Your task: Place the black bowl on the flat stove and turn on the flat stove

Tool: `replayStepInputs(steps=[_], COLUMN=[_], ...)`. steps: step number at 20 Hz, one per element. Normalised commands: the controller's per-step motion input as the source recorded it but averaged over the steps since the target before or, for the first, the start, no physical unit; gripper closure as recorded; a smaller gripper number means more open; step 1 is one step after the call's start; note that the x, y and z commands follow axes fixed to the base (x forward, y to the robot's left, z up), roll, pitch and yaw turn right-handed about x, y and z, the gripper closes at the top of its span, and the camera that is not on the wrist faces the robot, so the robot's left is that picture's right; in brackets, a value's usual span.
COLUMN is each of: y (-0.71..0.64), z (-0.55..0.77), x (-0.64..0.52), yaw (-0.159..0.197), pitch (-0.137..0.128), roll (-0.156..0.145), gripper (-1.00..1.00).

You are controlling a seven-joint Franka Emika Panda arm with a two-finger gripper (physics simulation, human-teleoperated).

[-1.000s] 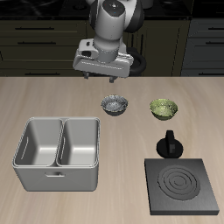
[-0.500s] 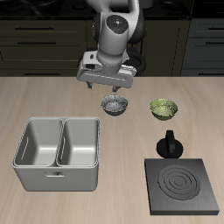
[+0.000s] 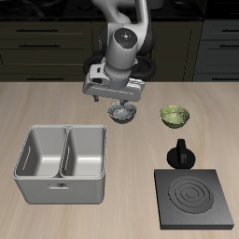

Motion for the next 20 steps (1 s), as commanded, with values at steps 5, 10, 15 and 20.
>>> replayStepInputs(steps=[5, 10, 15, 20], y=[-0.01, -0.01, 0.01, -0.02], z=[-0.31, -0.28, -0.20, -0.19], x=[-0.01, 0.01, -0.02, 0.00], yaw=[0.002, -0.036, -0.012, 0.004], pitch=[0.030, 0.047, 0.038, 0.018], roll=[0.008, 0.005, 0.015, -0.017], gripper=[-1.00, -1.00, -1.00, -1.00])
